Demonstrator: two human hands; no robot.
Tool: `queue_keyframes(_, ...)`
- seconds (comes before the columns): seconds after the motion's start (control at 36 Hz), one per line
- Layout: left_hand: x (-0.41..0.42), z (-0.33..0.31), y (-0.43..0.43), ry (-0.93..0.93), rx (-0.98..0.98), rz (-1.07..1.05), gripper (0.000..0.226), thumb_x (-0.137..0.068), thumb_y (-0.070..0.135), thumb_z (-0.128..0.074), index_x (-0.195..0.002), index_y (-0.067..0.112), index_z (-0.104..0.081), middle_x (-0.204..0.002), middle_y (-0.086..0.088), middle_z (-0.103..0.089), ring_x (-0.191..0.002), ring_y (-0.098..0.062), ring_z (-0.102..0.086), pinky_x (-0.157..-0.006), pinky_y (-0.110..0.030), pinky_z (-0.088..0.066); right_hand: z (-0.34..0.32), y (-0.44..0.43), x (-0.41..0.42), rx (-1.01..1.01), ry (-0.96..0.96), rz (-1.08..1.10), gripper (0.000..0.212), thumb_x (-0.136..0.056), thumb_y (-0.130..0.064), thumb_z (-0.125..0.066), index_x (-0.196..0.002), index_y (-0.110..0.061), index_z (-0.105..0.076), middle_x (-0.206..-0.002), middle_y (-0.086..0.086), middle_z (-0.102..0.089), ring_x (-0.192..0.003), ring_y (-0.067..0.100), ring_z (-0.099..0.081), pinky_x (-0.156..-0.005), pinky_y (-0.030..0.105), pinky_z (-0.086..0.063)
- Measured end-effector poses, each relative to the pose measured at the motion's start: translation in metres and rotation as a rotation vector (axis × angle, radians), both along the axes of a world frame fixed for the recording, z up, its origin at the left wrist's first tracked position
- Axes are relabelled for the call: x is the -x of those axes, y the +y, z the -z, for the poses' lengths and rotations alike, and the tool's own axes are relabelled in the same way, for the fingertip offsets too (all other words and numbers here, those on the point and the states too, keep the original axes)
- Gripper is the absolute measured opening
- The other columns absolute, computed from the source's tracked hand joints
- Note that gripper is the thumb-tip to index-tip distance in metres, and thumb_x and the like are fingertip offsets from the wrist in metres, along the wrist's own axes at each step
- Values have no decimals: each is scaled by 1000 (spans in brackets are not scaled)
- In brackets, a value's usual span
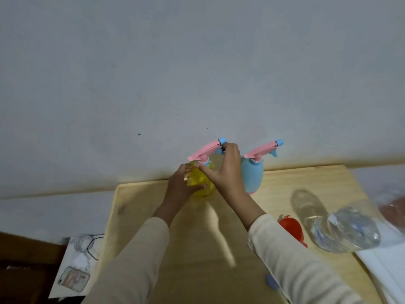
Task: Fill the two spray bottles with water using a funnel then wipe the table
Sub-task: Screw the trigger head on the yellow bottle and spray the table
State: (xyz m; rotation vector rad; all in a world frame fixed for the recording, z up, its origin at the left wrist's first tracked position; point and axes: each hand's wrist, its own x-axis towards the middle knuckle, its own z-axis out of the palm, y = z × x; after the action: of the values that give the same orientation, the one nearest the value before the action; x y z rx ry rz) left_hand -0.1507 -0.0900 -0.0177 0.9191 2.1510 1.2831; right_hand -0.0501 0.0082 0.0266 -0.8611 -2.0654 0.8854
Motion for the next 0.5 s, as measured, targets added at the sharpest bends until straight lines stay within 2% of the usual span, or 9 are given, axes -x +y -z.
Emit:
queue_keyframes(0.06, 1, 0, -2, -15, 17, -8, 71, -46, 39, -87, -105, 21, -52, -100, 6, -61, -94, -10, -59, -77, -20, -46, -1, -4, -2, -2, -13, 17, 65, -68, -29, -82, -115, 0, -48, -109, 11, -50, -107, 26, -49, -88, 27, -38)
queue_keyframes(0.08, 0, -1, -3, -30, 13, -10, 74, -43, 42, -86, -105, 20, -53, -101, 6, -61, -95, -10, -58, -76, -16, -45, -1, -6, -3, -2, -15, 23, 64, -69, -28, -82, -116, 0, -48, -110, 11, -50, -107, 26, -49, -87, 24, -37)
queue_keyframes(0.14, -1, -3, -6, -50, -5, -13, 80, -39, 52, -76, -107, 17, -55, -101, 5, -61, -93, -8, -57, -71, -6, -43, -1, -10, -3, -5, -18, 36, 64, -71, -27, -81, -118, 0, -48, -112, 12, -51, -108, 26, -49, -88, 25, -37)
queue_keyframes(0.19, -2, -2, -7, -38, -16, -3, 81, -41, 55, -71, -110, 15, -57, -100, 5, -62, -92, -8, -58, -71, -5, -42, -2, -13, -4, -11, -20, 40, 63, -73, -27, -79, -119, 0, -47, -113, 12, -51, -109, 26, -49, -89, 26, -38)
queue_keyframes(0.25, -4, -2, -9, -23, -22, 4, 75, -45, 54, -69, -108, 17, -57, -97, 6, -62, -89, -9, -59, -75, -15, -46, -4, -16, -5, 2, -22, 44, 63, -75, -28, -77, -122, -1, -45, -115, 12, -50, -111, 24, -49, -91, 26, -38)
queue_keyframes(0.33, -8, 1, -9, 69, -29, -10, 77, -49, 54, -67, -113, 11, -58, -103, -4, -56, -95, -20, -59, -84, -34, -50, -7, -18, -7, 15, -36, 36, 61, -78, -30, -74, -125, -3, -45, -118, 11, -51, -113, 22, -49, -94, 26, -40)
queue_keyframes(0.42, -17, 0, -7, 99, -11, -42, 76, -55, 47, -68, -118, 6, -55, -108, -10, -49, -103, -28, -56, -93, -43, -47, -11, -19, -13, 24, -85, 19, 61, -82, -25, -70, -131, -3, -42, -126, 13, -52, -120, 24, -48, -95, 20, -32)
queue_keyframes(0.5, -32, -3, -7, 95, 12, -109, 65, -68, 23, -78, -122, 1, -49, -117, -19, -46, -112, -35, -49, -101, -43, -38, -11, -22, -27, 49, -155, 24, 65, -85, -14, -63, -141, -3, -33, -143, 12, -42, -132, 23, -40, -101, 15, -25)
